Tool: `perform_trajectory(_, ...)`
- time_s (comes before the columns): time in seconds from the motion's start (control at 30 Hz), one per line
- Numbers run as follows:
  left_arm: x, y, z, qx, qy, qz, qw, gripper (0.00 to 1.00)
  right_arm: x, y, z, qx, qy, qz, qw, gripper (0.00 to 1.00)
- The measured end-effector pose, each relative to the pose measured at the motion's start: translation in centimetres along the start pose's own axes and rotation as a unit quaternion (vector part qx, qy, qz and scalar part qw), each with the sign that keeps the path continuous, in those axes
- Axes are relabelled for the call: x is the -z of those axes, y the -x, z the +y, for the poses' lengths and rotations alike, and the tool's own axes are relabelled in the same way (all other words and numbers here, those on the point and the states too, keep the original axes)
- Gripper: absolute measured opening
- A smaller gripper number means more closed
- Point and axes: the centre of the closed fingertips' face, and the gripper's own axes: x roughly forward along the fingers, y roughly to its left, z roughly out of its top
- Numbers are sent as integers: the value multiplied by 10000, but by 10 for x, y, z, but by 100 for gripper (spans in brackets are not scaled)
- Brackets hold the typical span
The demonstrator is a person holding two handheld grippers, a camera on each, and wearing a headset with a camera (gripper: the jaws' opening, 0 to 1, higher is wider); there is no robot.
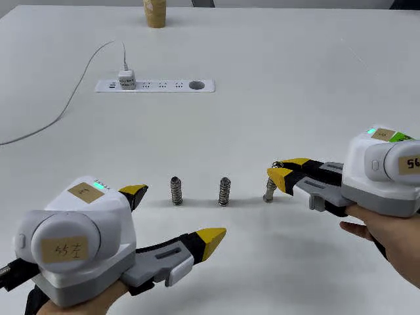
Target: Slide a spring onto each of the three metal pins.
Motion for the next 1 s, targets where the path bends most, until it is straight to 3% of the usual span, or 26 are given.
perform_trajectory(0.53, 2, 1, 4, -45, 55, 13, 10000, 80, 20, -7, 0, 38, -153, 230, 9996, 11)
perform_trajectory(1.0, 4, 0, 5, -65, 74, 85, 9999, 78, 27, -7, 3, 27, -192, 347, 9992, 13)
